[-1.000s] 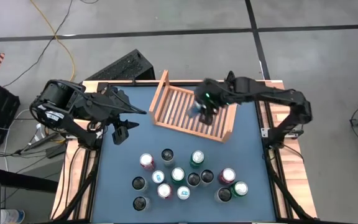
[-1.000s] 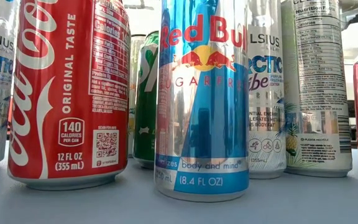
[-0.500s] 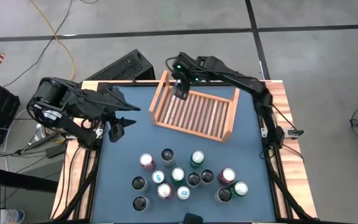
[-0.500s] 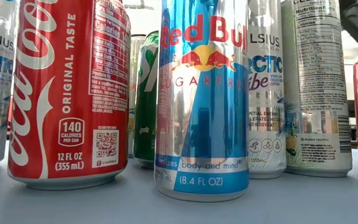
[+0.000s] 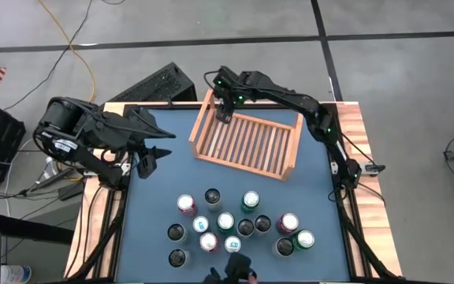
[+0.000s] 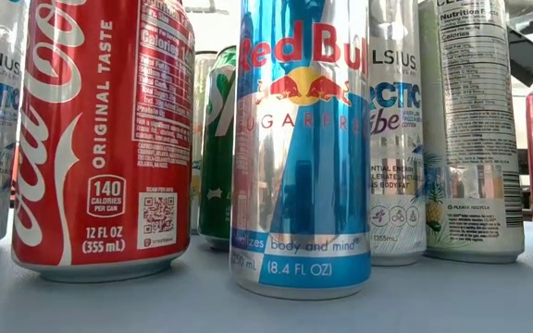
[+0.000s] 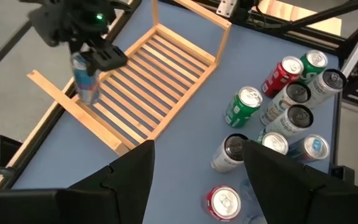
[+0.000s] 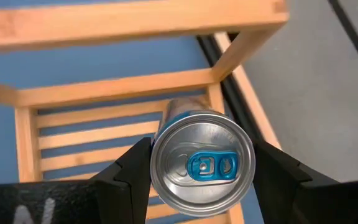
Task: Place canned beverage on shelf
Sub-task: Put the blue soda can on the shelf
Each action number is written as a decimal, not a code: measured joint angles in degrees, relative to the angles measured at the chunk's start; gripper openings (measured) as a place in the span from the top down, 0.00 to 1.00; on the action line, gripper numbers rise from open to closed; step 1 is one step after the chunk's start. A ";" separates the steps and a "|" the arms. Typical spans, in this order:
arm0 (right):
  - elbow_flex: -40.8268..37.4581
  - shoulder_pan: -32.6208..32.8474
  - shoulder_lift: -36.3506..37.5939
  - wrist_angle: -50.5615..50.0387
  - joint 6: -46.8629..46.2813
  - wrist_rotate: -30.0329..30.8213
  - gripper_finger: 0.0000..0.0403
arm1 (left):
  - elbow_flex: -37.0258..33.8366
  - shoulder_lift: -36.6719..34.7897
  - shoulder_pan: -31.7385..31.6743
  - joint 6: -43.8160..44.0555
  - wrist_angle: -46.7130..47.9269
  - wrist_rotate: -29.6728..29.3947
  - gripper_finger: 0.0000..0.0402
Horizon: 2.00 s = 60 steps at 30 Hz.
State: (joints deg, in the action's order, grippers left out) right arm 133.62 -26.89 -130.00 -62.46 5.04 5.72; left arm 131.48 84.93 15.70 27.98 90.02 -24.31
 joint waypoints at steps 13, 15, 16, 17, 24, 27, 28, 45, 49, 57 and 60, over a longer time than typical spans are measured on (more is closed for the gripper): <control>0.22 -0.60 -3.62 1.68 1.53 0.63 0.47 | 0.00 0.02 0.00 0.77 0.00 -1.03 0.42; 0.22 -0.64 -3.52 1.67 1.91 0.59 0.47 | 0.00 0.02 0.00 1.05 0.00 -1.26 0.42; 0.25 -0.64 -3.43 1.88 2.28 0.62 0.47 | 0.00 0.02 0.00 1.14 -0.01 -1.52 0.42; 0.26 -0.70 -3.42 2.08 2.49 0.65 0.47 | 0.00 0.02 0.00 1.15 0.00 -1.65 0.42; 0.24 -1.06 -3.44 1.80 3.74 0.16 0.42 | 0.00 0.02 0.00 0.65 0.00 -1.88 0.42; 0.24 -1.03 -3.44 1.92 4.07 0.15 0.39 | 0.00 0.02 0.00 0.33 0.00 -1.90 0.42; 0.24 -1.01 -3.44 2.05 4.07 0.15 0.38 | 0.00 0.02 0.00 0.31 0.00 -1.94 0.42; 0.24 -1.03 -3.44 5.96 4.02 -1.29 0.37 | 0.00 0.02 0.00 -0.83 0.00 -2.04 0.42; 0.24 -1.03 -3.44 6.24 4.04 -1.35 0.37 | 0.00 0.02 0.00 -0.85 0.00 -2.06 0.42; 0.24 -1.11 -3.42 9.67 4.02 -1.73 0.37 | 0.00 0.02 0.00 -0.83 0.00 -2.06 0.42; 0.24 -1.34 -3.42 9.56 4.02 -1.75 0.37 | 0.00 0.02 0.00 -0.83 0.00 -2.06 0.42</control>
State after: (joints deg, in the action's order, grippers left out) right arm 133.86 -28.23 -133.43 -52.90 9.06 3.97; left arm 131.48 84.95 15.70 27.16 90.01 -26.37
